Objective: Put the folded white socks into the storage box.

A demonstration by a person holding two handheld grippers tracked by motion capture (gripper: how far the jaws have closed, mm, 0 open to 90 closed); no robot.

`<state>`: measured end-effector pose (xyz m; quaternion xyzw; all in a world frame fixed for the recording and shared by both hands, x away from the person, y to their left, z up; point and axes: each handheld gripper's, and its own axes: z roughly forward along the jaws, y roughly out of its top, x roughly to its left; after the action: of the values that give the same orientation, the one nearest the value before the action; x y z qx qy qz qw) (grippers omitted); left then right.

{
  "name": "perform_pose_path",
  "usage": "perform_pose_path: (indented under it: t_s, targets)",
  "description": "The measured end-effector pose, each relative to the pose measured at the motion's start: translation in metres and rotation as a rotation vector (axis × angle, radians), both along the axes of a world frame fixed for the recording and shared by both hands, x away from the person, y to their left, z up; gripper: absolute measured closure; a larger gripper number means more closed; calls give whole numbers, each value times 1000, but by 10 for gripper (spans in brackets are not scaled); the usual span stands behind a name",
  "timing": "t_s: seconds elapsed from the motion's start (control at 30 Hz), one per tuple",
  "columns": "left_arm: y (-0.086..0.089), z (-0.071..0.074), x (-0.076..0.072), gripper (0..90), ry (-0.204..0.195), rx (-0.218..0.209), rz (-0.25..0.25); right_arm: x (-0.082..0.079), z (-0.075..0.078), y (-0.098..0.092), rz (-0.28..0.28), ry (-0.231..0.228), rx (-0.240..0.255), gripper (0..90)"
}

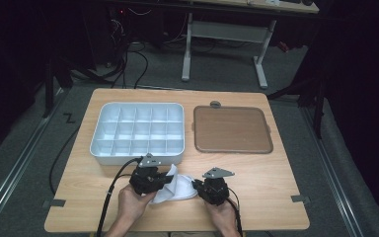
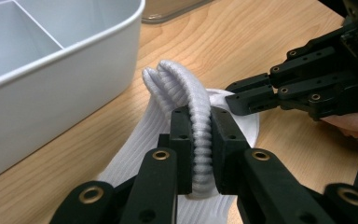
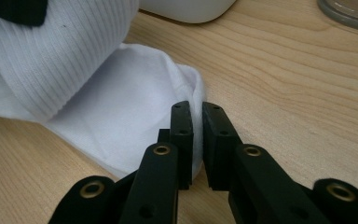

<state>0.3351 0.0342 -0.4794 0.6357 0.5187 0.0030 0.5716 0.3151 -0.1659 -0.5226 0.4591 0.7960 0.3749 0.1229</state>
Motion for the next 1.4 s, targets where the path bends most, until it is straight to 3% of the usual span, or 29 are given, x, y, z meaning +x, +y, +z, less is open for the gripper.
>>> perform_pose_path:
  t_s: [1.13, 1.4]
  targets:
    - [-42, -29, 0, 775, 17, 108, -74, 3, -3, 0, -2, 13, 15, 839]
    - [-48, -40, 1, 783, 18, 105, -75, 5, -6, 0, -4, 13, 9, 839]
